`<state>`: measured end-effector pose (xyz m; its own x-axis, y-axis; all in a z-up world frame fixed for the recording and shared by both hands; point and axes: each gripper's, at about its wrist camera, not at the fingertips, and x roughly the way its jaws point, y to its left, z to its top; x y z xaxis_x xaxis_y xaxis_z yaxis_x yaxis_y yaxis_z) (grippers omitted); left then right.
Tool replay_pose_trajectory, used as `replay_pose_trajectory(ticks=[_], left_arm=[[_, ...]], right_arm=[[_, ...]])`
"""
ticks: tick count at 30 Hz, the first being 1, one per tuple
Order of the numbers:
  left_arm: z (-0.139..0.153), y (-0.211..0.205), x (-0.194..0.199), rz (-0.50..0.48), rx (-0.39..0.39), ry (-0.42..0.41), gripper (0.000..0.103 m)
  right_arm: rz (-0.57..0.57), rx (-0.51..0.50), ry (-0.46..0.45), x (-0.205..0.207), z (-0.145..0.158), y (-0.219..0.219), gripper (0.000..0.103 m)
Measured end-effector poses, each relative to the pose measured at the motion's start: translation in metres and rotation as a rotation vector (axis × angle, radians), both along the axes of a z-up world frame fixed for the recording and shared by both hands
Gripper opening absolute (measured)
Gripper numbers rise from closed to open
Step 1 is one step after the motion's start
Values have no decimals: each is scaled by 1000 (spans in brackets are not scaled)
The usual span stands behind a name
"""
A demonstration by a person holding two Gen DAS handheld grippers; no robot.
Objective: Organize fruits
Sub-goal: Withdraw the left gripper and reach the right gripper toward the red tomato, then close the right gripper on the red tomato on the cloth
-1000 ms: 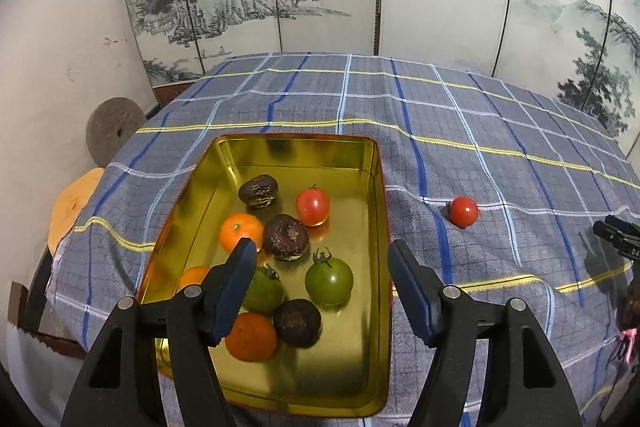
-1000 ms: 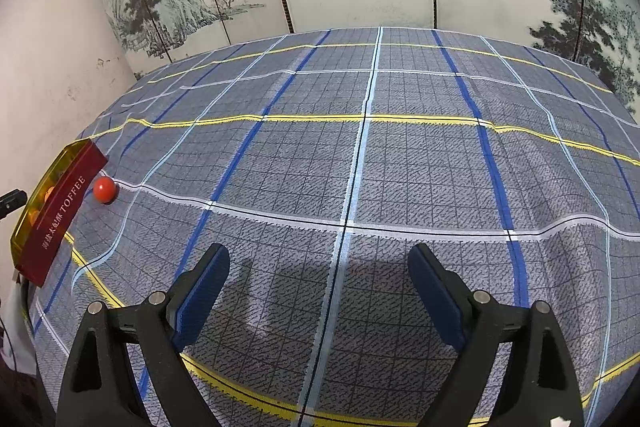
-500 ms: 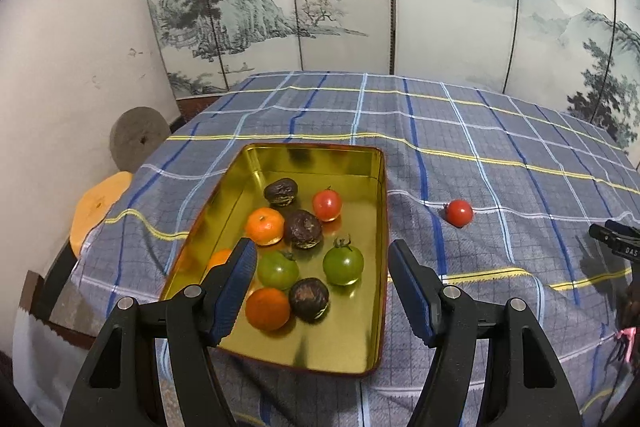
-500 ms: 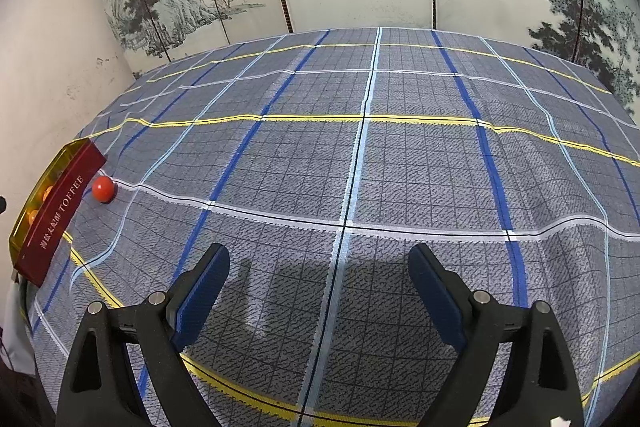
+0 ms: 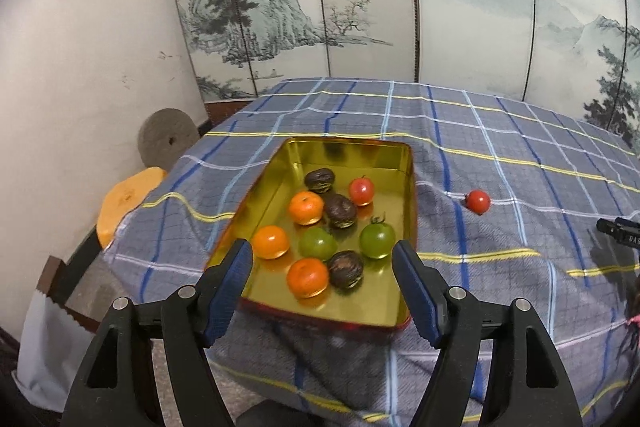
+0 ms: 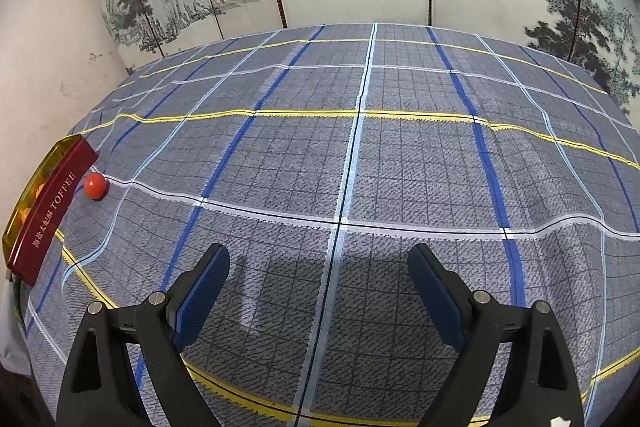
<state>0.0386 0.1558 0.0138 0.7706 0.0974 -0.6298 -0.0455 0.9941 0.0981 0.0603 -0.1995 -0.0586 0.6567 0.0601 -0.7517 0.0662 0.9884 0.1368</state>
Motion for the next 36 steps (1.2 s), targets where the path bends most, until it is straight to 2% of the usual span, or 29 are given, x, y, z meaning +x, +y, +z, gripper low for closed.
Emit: replay_pose_trajectory(ticks=[8, 10, 11, 12, 13, 16, 19, 23, 28, 36], left_arm=[[-1, 13, -24, -5, -38, 3, 73], [-1, 14, -29, -15, -34, 2, 73], [-1, 14, -32, -19, -29, 0, 73], [-1, 14, -35, -24, -20, -4, 73], [-1, 14, -38, -27, -10, -8, 73], [-2, 14, -42, -35, -8, -4, 73], [-2, 18, -43, -36, -39, 3, 73], [-2, 22, -42, -39, -73, 15, 73], [-6, 24, -39, -49, -65, 32, 73], [-13, 27, -27, -57, -77, 54, 73]], right_arm=[[12, -24, 40, 6, -3, 5, 90], [21, -56, 44, 6, -3, 11, 86], [33, -76, 41, 6, -1, 16, 78], [58, -79, 36, 5, 4, 24, 70], [91, -67, 26, 5, 10, 32, 68], [230, -37, -32, 4, 35, 71, 68], [392, -20, -55, 11, 52, 120, 66], [532, -43, -28, 29, 48, 179, 42], [591, -62, -2, 53, 33, 223, 40], [584, -90, 29, 87, 18, 241, 40]])
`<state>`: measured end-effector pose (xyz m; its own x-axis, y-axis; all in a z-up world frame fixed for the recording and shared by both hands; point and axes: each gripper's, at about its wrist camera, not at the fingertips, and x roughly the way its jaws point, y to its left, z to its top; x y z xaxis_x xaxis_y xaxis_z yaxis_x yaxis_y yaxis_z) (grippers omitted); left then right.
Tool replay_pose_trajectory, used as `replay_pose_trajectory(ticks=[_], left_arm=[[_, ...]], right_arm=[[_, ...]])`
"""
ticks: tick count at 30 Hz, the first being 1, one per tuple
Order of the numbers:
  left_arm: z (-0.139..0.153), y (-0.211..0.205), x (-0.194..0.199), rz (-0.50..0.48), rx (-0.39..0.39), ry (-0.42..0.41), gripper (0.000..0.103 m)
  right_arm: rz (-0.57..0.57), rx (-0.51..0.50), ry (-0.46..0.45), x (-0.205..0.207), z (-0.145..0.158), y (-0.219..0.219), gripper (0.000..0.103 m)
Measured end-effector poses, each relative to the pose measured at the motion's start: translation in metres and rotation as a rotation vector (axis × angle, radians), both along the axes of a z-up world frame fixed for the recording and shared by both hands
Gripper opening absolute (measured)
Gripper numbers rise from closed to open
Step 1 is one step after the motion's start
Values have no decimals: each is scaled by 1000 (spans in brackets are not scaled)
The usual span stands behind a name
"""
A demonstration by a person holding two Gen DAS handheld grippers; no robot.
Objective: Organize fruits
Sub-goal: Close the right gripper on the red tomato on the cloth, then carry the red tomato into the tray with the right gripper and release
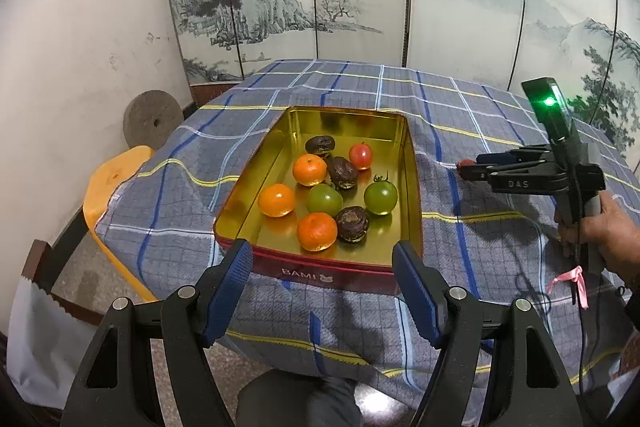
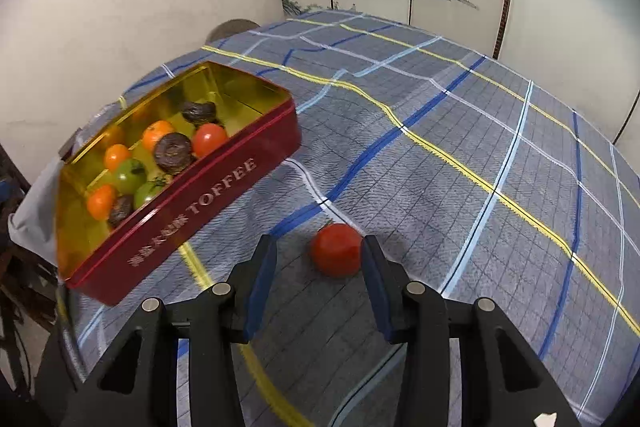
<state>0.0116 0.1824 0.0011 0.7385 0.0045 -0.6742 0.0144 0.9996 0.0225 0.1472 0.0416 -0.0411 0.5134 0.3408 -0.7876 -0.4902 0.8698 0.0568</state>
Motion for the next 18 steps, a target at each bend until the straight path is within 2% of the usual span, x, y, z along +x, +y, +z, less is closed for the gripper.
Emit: replay_pose_trajectory(ticks=[4, 5, 6, 10, 14, 18], left_arm=[[-2, 0, 4, -3, 0, 4, 73], [-3, 0, 4, -2, -1, 5, 73], [-3, 0, 5, -1, -3, 8, 73], [-3, 2, 4, 3, -5, 12, 73], [2, 7, -2, 15, -9, -4, 73], [6, 12, -8, 31, -15, -14, 73]], right_arm=[[-9, -5, 7, 6, -3, -2, 42], [-17, -8, 13, 8, -4, -2, 38], [-25, -22, 22, 10, -7, -3, 28], [-42, -67, 36, 11, -18, -2, 28], [-45, -20, 0, -1, -4, -6, 28], [-23, 64, -69, -31, 29, -7, 28]])
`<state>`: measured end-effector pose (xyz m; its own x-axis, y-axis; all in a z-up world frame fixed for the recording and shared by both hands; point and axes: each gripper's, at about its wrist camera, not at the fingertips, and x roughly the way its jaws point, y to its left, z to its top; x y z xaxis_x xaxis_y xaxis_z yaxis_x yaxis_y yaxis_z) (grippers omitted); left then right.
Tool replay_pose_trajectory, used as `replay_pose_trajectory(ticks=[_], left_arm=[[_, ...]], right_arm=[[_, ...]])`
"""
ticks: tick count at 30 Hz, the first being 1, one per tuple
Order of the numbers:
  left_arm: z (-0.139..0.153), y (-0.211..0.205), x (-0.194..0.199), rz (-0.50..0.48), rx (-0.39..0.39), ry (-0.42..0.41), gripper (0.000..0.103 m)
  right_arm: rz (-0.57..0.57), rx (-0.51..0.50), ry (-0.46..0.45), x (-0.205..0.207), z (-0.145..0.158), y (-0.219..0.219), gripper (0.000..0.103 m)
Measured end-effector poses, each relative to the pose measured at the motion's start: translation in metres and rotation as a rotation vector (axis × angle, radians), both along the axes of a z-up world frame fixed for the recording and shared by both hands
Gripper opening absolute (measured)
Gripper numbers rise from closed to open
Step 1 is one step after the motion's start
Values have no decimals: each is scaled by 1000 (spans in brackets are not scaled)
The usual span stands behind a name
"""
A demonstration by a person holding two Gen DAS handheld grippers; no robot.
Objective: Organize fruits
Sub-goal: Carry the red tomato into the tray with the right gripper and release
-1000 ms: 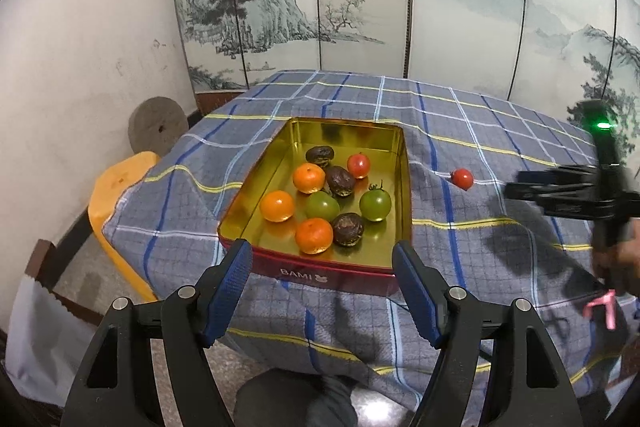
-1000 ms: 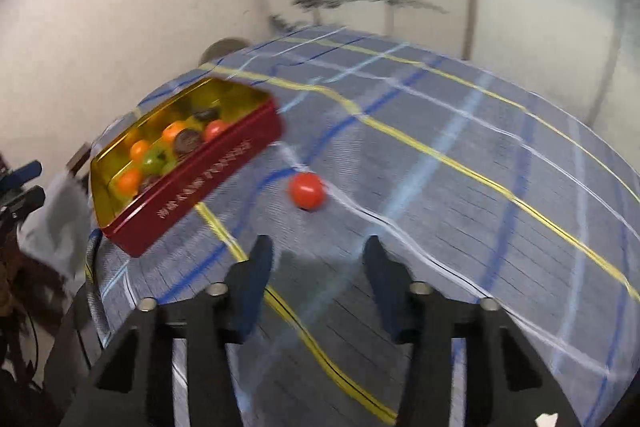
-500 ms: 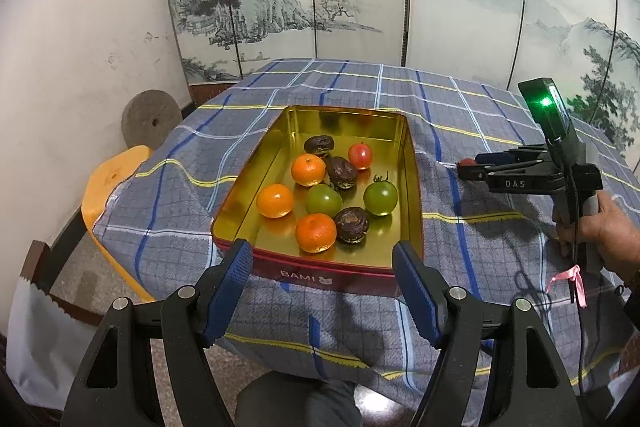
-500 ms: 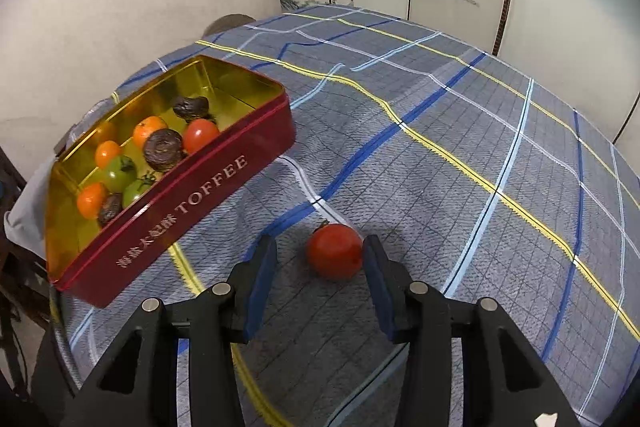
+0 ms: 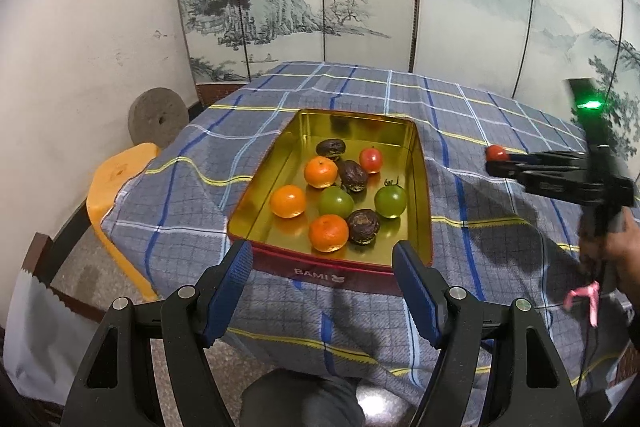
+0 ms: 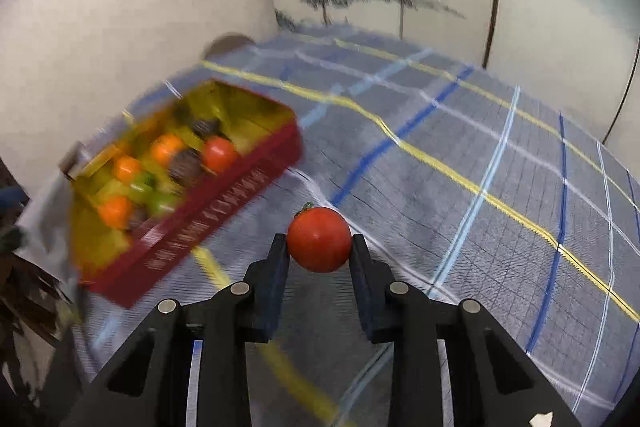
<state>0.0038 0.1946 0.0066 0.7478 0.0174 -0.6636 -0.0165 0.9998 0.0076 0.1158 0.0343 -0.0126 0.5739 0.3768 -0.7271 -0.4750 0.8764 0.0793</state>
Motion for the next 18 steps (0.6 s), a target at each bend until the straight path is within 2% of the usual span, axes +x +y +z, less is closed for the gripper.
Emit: replay_pose_trajectory(ticks=[5, 9, 18], left_arm=[[0, 0, -7, 7, 15, -1, 73], [2, 2, -14, 12, 28, -14, 73], [1, 15, -18, 55, 48, -21, 73]], right_arm=[[66, 50, -50, -36, 28, 20, 28], [116, 83, -57, -48, 39, 41, 28], [190, 90, -30, -43, 33, 86, 28]])
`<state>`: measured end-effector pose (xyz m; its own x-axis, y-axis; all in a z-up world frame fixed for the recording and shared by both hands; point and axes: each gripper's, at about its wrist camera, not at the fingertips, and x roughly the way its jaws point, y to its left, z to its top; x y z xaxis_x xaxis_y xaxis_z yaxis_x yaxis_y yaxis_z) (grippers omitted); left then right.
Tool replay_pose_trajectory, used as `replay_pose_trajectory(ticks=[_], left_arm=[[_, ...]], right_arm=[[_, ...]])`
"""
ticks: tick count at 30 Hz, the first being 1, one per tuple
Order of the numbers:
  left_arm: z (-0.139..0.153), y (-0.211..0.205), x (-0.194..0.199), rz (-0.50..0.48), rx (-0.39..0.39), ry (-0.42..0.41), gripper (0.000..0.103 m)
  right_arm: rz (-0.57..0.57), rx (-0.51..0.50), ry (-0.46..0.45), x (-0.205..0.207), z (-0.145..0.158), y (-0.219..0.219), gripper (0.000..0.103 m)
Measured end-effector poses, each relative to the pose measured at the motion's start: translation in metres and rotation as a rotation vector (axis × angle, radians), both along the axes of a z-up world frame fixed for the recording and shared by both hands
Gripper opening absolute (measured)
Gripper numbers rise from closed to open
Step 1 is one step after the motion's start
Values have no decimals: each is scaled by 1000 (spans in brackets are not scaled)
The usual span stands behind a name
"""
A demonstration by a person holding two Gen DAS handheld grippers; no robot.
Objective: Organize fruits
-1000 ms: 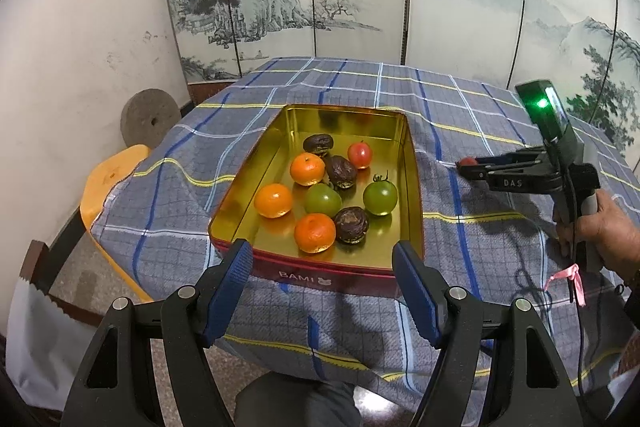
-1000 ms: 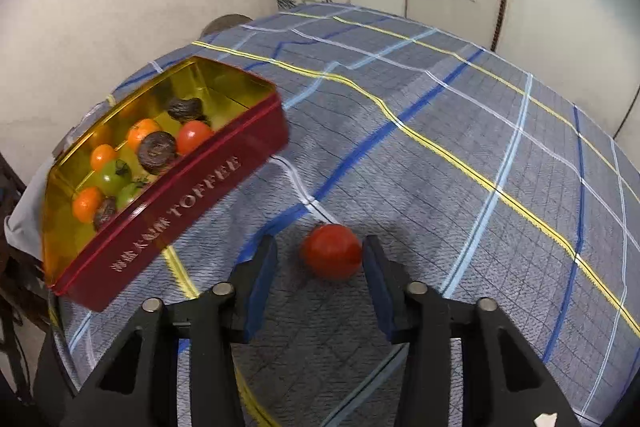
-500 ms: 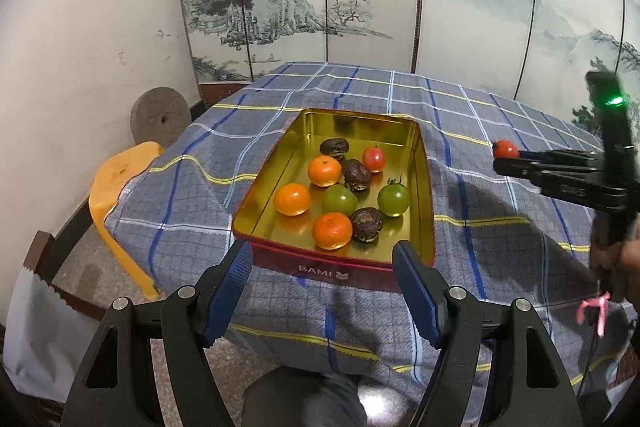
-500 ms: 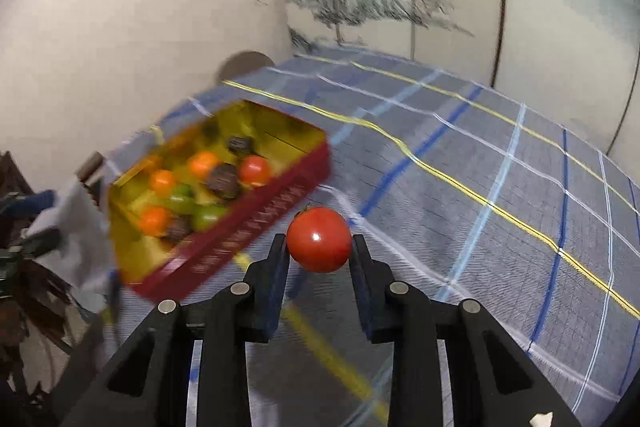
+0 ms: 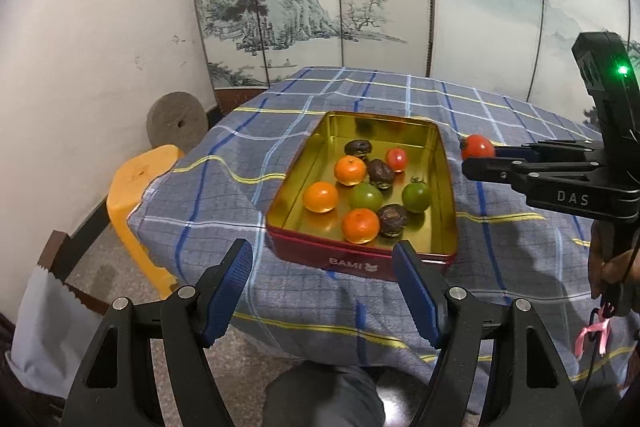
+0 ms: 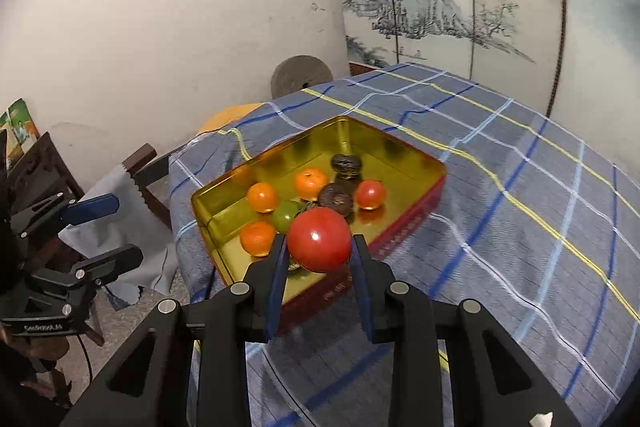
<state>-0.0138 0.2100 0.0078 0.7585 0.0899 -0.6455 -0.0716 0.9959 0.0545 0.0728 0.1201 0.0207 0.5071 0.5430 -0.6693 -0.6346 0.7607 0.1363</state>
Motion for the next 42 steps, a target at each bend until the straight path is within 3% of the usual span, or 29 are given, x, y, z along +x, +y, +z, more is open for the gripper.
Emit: replay_pose_trajectory(ticks=[7, 37, 42], left_arm=[[-5, 6, 1, 22, 25, 5, 73], [-25, 22, 10, 44, -8, 57, 73], [-25, 20, 7, 39, 12, 43, 73]], right_arm=[[14, -4, 17, 12, -7, 22, 28], [-84, -47, 115, 78, -45, 44, 29], [-80, -59, 101, 79, -46, 50, 34]])
